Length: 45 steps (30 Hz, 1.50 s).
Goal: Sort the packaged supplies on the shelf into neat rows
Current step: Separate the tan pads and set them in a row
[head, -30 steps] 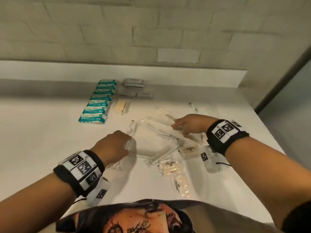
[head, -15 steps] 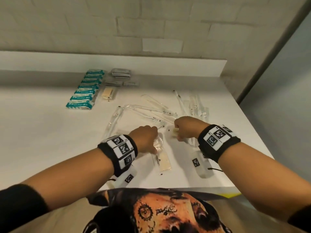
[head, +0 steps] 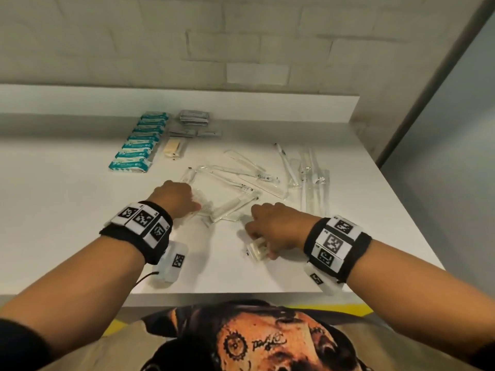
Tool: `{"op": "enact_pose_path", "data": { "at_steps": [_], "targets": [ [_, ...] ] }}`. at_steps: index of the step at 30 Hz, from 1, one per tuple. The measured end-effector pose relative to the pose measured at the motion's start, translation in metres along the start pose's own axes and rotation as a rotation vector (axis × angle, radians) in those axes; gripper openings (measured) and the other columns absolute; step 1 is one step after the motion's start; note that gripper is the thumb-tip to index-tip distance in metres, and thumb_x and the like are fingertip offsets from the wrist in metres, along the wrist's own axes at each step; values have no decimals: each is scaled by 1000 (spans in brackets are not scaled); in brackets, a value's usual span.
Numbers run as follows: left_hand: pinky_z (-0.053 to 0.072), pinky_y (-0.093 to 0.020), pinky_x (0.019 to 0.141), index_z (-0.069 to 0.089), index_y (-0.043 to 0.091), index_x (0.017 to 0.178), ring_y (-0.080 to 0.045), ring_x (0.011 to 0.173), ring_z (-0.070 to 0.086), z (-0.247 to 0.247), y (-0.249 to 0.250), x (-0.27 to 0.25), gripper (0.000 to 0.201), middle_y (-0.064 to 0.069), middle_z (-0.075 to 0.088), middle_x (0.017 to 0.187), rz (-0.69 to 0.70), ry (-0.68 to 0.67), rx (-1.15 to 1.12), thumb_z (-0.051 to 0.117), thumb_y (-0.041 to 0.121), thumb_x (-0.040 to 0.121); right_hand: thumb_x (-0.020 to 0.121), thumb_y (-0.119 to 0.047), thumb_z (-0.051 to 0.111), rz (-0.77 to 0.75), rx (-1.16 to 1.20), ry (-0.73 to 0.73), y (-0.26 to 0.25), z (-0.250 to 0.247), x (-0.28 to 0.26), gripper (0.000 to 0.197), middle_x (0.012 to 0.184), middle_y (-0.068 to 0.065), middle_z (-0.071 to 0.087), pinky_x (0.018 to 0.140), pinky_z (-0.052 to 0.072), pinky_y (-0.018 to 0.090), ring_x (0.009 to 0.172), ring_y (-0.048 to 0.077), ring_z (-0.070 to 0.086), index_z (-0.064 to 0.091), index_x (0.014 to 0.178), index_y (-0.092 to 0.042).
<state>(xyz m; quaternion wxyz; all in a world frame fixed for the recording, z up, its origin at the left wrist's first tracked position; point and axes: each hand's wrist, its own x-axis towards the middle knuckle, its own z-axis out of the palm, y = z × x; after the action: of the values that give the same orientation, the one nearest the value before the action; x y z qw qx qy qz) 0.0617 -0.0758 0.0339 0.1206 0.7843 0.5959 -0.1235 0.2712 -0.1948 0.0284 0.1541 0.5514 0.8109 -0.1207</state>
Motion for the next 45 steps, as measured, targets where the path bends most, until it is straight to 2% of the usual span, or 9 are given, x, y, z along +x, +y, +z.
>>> {"op": "enact_pose_path", "data": {
  "at_steps": [5, 11, 16, 21, 24, 30, 35, 41, 45],
  "targets": [
    [42, -35, 91, 54, 9, 116, -29, 114, 54, 17, 8, 1, 43, -13, 58, 123, 19, -34, -91, 54, 43, 89, 71, -26, 78, 126, 69, -11, 19, 14, -1, 40, 82, -10, 46, 61, 33, 27, 79, 16, 47, 41, 86, -28],
    [38, -30, 79, 54, 9, 111, -25, 104, 53, 17, 51, -1, 37, -10, 58, 116, 175, -53, -129, 55, 40, 91, 85, -21, 66, 312, 202, 14, 47, -2, -18, 22, 92, 2, 55, 64, 36, 29, 81, 21, 50, 48, 95, -15],
    [39, -32, 73, 53, 6, 96, -29, 92, 56, 2, 83, -6, 31, -8, 56, 95, 299, 302, -347, 53, 37, 92, 94, -19, 55, 505, 619, 255, 90, -28, -43, 20, 96, 7, 60, 69, 52, 33, 78, 22, 61, 56, 110, -7],
    [57, -48, 82, 38, 11, 126, -25, 103, 65, -7, 123, -24, 33, -8, 64, 115, 392, -130, -1360, 45, 28, 100, 88, 2, 61, 357, 1151, 497, 93, -46, -59, 17, 78, 4, 62, 60, 58, 31, 58, 9, 63, 56, 92, -13],
    [56, -46, 81, 45, 14, 130, -31, 102, 66, -7, 140, -27, 32, -12, 65, 115, 437, -318, -1666, 40, 29, 102, 88, -1, 64, 351, 1356, 584, 79, -50, -52, 16, 71, 4, 62, 56, 57, 32, 53, 12, 63, 52, 88, -12],
    [52, -21, 64, 66, 18, 101, -7, 81, 67, -5, 135, -22, 17, 6, 72, 88, 489, -293, -1627, 65, 9, 87, 80, -20, 76, 441, 1298, 690, 64, -50, -35, 23, 57, -4, 55, 46, 39, 20, 49, 9, 47, 54, 76, -14],
    [56, -25, 57, 64, 8, 108, -17, 76, 70, -13, 108, -10, 19, -7, 71, 90, 354, -352, -1744, 61, 14, 91, 79, -9, 75, 374, 1368, 804, 63, -59, -30, 16, 68, -1, 61, 57, 42, 24, 60, 11, 52, 61, 74, -15],
    [59, -27, 60, 65, 5, 105, -22, 75, 70, -28, 84, -8, 22, -12, 69, 93, 299, -431, -1862, 61, 20, 90, 76, 9, 71, 212, 1154, 981, 42, -62, -4, 32, 103, -6, 56, 87, 48, 22, 101, 11, 56, 71, 71, -24],
    [58, -28, 64, 65, 6, 105, -19, 76, 71, -34, 68, -7, 18, -8, 72, 88, 349, -230, -1843, 64, 4, 87, 89, -3, 62, 247, 1256, 968, 30, -67, 9, 24, 100, -1, 65, 70, 50, 22, 82, 10, 63, 68, 95, -25]
  ]
}}
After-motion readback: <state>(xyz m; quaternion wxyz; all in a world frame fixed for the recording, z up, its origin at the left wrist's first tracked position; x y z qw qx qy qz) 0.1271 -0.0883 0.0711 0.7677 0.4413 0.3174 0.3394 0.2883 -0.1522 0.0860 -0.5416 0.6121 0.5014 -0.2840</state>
